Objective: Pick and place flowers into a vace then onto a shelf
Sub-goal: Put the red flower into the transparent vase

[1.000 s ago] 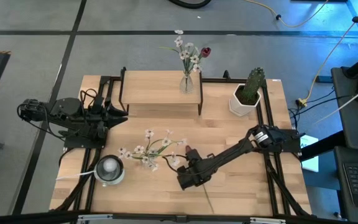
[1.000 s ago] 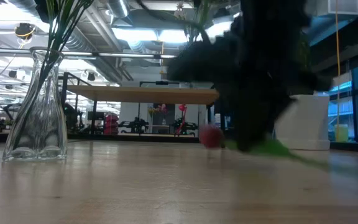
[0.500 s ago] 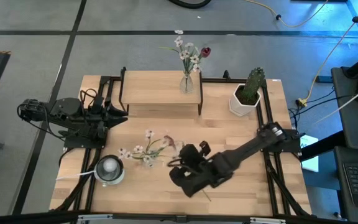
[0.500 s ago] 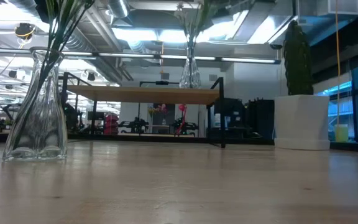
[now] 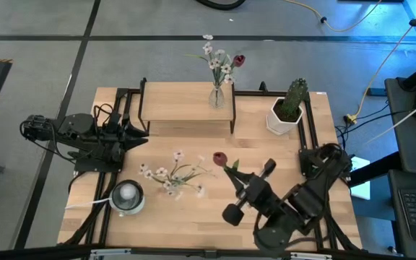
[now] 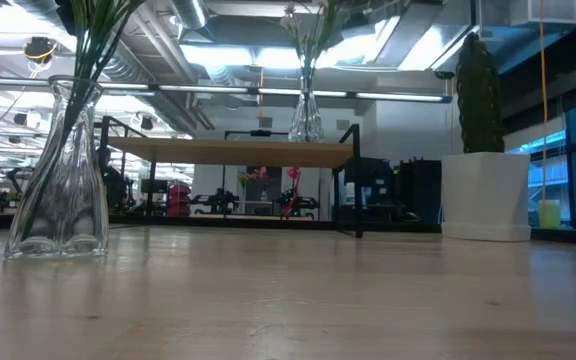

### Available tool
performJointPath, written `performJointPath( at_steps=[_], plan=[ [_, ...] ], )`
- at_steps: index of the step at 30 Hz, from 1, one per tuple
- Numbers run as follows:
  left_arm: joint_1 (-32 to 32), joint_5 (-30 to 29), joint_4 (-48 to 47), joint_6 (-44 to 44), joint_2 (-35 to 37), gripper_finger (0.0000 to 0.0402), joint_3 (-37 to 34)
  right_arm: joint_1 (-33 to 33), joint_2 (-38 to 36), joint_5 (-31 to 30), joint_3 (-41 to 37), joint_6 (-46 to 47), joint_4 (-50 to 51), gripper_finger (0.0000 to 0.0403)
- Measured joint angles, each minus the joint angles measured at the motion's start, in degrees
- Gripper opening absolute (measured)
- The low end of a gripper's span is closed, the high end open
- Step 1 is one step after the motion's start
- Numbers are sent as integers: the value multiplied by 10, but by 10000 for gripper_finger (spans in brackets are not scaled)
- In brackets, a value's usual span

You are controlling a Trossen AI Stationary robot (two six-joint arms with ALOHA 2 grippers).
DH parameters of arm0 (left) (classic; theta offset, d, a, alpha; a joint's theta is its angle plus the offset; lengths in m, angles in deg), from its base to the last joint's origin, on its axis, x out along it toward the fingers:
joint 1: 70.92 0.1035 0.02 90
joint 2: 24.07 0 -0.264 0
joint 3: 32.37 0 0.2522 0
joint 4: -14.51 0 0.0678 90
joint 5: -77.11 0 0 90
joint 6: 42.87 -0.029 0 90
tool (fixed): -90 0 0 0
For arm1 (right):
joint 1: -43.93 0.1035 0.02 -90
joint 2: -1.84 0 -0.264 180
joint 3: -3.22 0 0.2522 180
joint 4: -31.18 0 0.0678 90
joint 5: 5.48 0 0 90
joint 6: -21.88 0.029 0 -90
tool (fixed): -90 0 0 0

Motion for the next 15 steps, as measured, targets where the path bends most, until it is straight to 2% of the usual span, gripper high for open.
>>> performJointPath(
  at_steps=[5,9,11,15],
  plan=[
    [0,0,0,0,0,127,0,1,-4,-11,4,-12,-5,2],
    [0,0,0,0,0,127,0,11,-4,-86,4,-14,-13,2],
    [0,0,0,0,0,127,0,26,-5,-102,2,-12,-4,2],
    [0,0,0,0,0,127,0,52,-4,-102,1,86,67,2]
  ],
)
